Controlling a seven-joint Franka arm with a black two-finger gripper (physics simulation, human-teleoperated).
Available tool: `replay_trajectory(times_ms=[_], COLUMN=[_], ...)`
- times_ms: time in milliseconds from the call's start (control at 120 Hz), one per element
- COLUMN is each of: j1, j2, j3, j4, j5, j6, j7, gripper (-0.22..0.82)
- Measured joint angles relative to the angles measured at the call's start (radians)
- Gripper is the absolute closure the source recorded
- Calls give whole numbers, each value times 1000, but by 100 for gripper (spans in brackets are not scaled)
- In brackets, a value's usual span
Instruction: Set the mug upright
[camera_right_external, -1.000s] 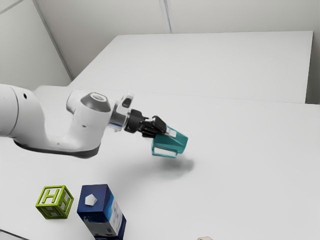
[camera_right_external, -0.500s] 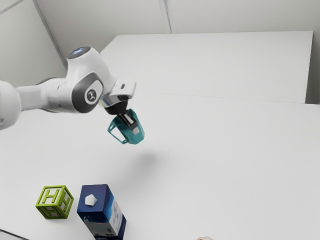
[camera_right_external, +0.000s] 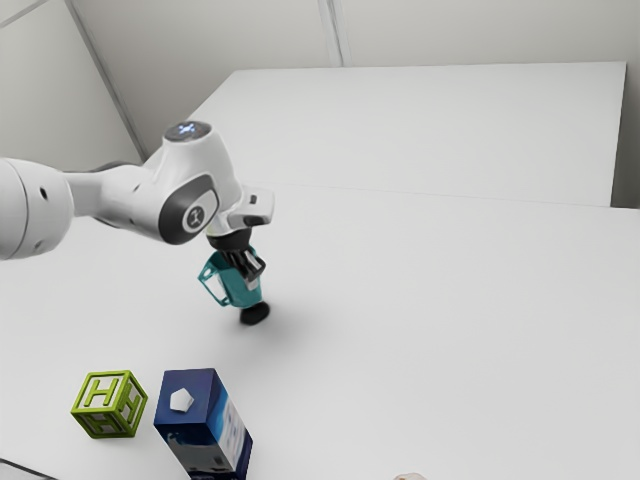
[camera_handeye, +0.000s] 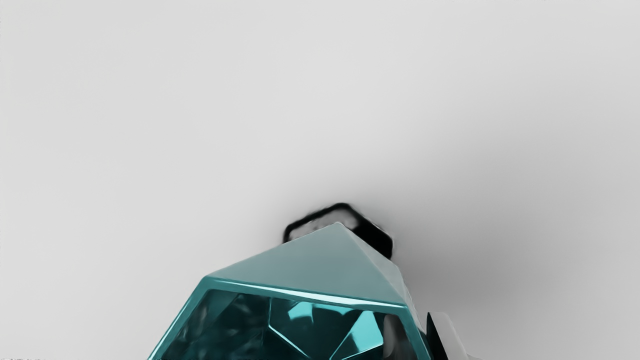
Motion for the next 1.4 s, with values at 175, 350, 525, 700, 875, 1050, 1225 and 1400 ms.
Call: replay_trajectory(times_ms=[175,350,525,700,875,1050,1225,1400], j1=[19,24,16,1,-16,-33,-42,-46], j2=[1,0,0,1,0,-3,-7,-14], j3=[3,5,6,4,0,0,0,0], j4=[-59,-87,-92,-100,-100,-100,-100,-98], j5=[-1,-1,-5,-24,-39,-43,-44,-44], j6=[68,118,144,154,156,157,156,152], j7=[-34,-62,-85,-101,-104,-106,-107,-108], gripper=[77,78,78,74,64,52,40,32])
